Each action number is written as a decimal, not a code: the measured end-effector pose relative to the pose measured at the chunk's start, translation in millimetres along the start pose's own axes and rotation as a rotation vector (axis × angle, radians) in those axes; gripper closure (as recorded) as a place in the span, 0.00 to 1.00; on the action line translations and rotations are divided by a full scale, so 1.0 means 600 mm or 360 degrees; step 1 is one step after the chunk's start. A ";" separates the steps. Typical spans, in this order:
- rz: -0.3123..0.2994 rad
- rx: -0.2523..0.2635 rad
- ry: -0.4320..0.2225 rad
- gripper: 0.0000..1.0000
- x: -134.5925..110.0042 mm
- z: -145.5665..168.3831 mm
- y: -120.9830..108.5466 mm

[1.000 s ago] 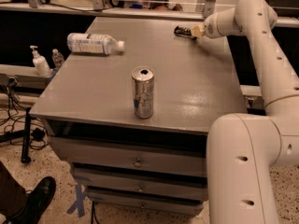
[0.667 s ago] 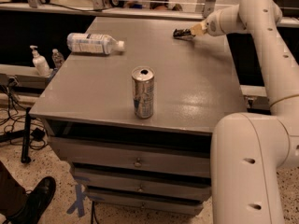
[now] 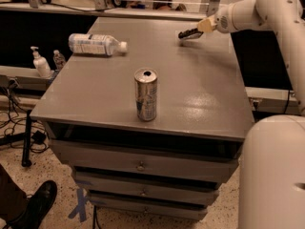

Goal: Pick rxbar chocolate

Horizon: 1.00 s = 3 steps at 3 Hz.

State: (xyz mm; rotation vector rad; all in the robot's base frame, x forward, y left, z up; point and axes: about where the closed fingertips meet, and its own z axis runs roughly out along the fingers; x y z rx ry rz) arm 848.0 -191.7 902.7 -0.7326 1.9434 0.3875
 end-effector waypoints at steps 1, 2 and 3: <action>-0.0023 -0.0033 -0.0047 1.00 -0.015 -0.052 0.047; -0.0060 -0.0044 -0.0127 1.00 -0.033 -0.113 0.101; -0.0045 -0.0091 -0.0080 1.00 -0.005 -0.097 0.127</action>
Offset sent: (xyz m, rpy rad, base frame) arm -0.1470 0.0270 0.0646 0.0533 -0.1188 0.0666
